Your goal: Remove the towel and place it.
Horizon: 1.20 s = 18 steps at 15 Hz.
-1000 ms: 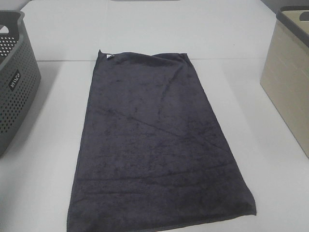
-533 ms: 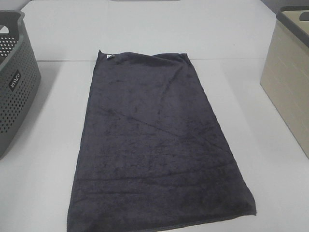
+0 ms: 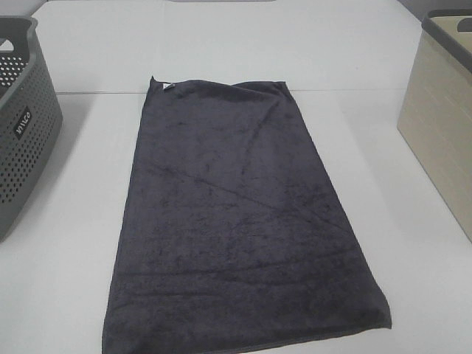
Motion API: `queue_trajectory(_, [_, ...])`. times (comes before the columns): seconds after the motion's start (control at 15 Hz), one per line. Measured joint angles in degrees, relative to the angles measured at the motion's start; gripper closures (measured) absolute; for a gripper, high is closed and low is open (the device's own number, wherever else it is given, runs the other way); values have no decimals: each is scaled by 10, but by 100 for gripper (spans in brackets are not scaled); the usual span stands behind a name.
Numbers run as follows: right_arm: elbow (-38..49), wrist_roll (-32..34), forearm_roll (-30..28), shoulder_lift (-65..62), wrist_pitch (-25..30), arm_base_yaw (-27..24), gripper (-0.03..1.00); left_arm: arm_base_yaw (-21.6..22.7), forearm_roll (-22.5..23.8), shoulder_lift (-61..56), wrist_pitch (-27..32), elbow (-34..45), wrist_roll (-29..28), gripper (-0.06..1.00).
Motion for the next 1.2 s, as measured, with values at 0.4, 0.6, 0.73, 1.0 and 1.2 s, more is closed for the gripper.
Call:
queue_trajectory(0.4, [96,-36,-7,-96,-26,0,24,0,0,0,0,0,-9,27])
queue_trajectory(0.6, [113,-36,-3,-96,-56,0,24,0,0,0,0,0,-9,27])
queue_trajectory(0.73, [113,-33,-3,-96,-58,0,24,0,0,0,0,0,-9,27])
queue_trajectory(1.0, [113,-32,-4,-96,-59,0,24,0,0,0,0,0,-9,27])
queue_trajectory(1.2, [113,-32,-4,-96,-59,0,24,0,0,0,0,0,-10,27])
